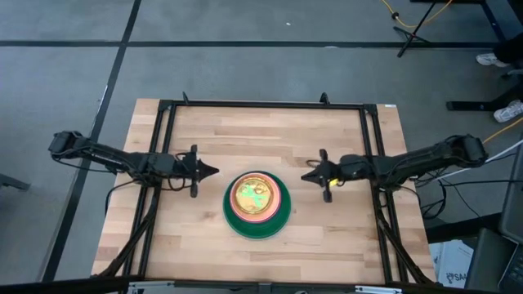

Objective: Stack plastic plates
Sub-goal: Return to Home Position

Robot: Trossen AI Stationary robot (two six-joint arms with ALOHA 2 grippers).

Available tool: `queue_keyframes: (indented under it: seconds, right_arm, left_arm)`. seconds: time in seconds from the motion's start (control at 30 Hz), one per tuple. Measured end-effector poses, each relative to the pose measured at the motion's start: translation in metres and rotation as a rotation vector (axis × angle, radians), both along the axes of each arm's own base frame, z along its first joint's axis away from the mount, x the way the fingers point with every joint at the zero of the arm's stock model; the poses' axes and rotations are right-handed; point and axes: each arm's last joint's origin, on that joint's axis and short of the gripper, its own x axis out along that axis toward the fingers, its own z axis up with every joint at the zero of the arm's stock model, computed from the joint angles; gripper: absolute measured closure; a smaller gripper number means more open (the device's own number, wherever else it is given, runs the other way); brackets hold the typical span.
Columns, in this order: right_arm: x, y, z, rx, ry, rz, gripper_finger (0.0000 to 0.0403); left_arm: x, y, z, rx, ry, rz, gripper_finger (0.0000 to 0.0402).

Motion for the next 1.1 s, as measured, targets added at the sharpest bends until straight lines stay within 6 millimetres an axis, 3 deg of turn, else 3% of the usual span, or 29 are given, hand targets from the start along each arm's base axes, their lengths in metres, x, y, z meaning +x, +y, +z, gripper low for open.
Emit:
queue_keyframes:
  seconds: [0.27,0.57,0.97,1.1]
  right_arm:
    - [-0.039,-0.023,-0.008,0.078,-0.132,-0.022,0.0401]
    - [-0.075,-0.034,-0.016,0.113,-0.235,-0.143,0.0402]
    - [-0.091,-0.035,-0.020,0.181,-0.305,-0.238,0.0402]
    - [-0.093,-0.035,-0.019,0.170,-0.321,-0.233,0.0402]
  left_arm:
    - [-0.016,0.003,-0.005,0.024,-0.093,0.009,0.0400]
    - [-0.025,0.005,-0.008,0.035,-0.135,0.025,0.0400]
    - [-0.035,0.006,-0.004,0.060,-0.204,0.037,0.0400]
    - [-0.041,0.005,0.002,0.060,-0.281,-0.038,0.0400]
